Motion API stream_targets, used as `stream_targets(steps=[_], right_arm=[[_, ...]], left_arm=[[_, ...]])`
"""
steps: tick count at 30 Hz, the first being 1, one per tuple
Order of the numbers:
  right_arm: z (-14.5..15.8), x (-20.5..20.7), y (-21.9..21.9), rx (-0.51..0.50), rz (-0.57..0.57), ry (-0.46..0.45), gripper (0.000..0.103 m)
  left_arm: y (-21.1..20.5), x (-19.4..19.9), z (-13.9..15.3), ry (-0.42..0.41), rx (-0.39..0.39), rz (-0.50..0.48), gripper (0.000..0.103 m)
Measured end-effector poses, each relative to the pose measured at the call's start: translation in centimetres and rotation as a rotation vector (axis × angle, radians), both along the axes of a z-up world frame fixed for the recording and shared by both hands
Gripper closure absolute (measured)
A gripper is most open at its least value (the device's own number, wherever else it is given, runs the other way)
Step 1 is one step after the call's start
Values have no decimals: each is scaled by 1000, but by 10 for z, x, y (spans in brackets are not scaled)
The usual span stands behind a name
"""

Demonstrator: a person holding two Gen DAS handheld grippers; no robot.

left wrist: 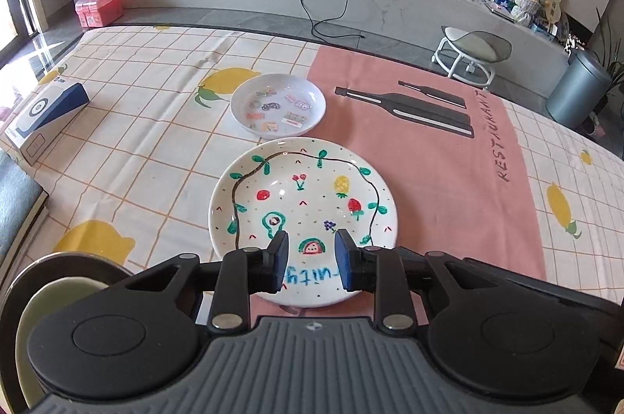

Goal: Organize plates and bowls

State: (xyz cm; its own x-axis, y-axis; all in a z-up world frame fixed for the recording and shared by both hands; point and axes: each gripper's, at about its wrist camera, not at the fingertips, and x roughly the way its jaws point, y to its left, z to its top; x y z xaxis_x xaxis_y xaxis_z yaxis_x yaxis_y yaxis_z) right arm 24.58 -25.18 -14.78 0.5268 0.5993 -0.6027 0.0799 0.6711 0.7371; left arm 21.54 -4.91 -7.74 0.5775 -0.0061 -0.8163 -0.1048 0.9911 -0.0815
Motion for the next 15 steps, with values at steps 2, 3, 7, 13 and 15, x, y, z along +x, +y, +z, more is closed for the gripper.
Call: stream_targets(steps=[2, 3, 7, 13, 15], right_arm=[[-6, 6, 1, 12, -4, 16, 79], [-9, 8, 2, 19, -6, 24, 79], [-20, 15, 0, 55, -17, 58, 82], [-29, 20, 4, 78, -24, 81, 99], [-29, 19, 4, 77, -30, 78, 100]], left_arm=[[0, 4, -2, 19, 13, -10, 78], [1, 6, -4, 28, 14, -15, 79], [3, 10, -7, 49, 2, -39, 88], [4, 10, -6, 50, -3, -43, 90], [5, 10, -5, 51, -4, -40, 90]])
